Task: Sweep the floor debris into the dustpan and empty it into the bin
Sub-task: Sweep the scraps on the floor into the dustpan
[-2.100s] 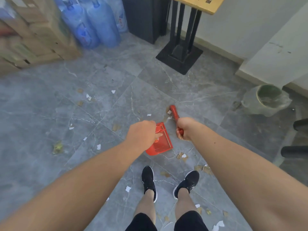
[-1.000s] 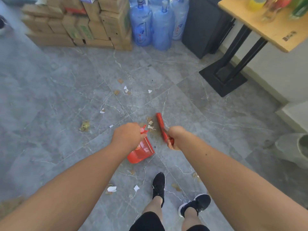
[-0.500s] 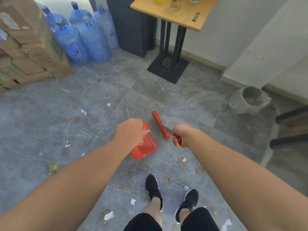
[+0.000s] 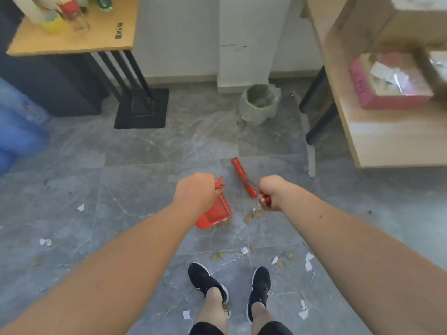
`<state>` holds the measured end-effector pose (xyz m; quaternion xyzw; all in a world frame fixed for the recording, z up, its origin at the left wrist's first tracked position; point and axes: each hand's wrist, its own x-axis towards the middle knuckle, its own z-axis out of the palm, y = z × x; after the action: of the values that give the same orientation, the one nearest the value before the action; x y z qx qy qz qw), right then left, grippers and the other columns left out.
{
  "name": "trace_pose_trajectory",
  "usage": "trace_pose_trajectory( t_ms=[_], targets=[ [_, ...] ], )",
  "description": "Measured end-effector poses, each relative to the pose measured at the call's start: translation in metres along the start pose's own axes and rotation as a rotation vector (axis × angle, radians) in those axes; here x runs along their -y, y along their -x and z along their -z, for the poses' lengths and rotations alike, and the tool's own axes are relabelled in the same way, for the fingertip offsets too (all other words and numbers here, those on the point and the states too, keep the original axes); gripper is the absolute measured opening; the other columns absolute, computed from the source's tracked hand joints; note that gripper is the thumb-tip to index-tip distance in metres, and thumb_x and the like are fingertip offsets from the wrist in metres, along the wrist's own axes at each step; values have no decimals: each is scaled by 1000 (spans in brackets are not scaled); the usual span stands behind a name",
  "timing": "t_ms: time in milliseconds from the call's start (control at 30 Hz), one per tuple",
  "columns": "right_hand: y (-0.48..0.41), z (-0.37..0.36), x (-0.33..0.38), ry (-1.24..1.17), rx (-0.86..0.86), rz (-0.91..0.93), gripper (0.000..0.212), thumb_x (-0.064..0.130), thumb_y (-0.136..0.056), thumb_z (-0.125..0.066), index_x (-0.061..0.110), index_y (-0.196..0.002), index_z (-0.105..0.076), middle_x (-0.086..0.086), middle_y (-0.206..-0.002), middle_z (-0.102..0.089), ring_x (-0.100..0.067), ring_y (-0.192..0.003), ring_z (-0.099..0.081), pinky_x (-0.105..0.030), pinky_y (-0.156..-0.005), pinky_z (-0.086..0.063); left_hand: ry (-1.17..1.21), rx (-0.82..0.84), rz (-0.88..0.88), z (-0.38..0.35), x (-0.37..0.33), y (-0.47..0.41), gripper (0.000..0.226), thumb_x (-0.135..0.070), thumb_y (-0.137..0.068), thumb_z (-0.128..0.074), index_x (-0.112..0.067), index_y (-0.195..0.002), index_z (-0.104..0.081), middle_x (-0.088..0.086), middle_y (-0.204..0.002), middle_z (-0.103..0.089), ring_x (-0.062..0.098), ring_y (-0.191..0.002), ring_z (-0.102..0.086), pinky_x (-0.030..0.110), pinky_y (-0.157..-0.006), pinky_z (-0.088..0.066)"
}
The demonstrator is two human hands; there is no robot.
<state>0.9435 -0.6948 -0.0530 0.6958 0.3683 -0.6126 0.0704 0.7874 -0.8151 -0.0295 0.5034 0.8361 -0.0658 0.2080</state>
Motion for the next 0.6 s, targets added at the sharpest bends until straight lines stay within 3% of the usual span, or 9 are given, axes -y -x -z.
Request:
trace_pose_trajectory(
  t_ms=[267,600],
  targets=[
    [-18,132,-49,-180,-82,-62,22,-1,-89,-31,12,-77,-44,-5,-64,-39,-12,-44,-32,-12,-33,-32,-63,6,-168,-17,-131,-23,44,-58,-96,-48,-16,-100,-62,8,-106,-67,30,-101,-66,35,-76,-49],
    [-49,236,-102,-341,-148,-204,16,9,-98,-39,14,-90,-51,-5,-63,-37,-14,-47,-32,-12,-35,-35,-91,3,-287,-36,-246,-38,43,-57,-94,-50,-16,-97,-62,8,-103,-68,30,-98,-66,36,-75,-51]
  ],
)
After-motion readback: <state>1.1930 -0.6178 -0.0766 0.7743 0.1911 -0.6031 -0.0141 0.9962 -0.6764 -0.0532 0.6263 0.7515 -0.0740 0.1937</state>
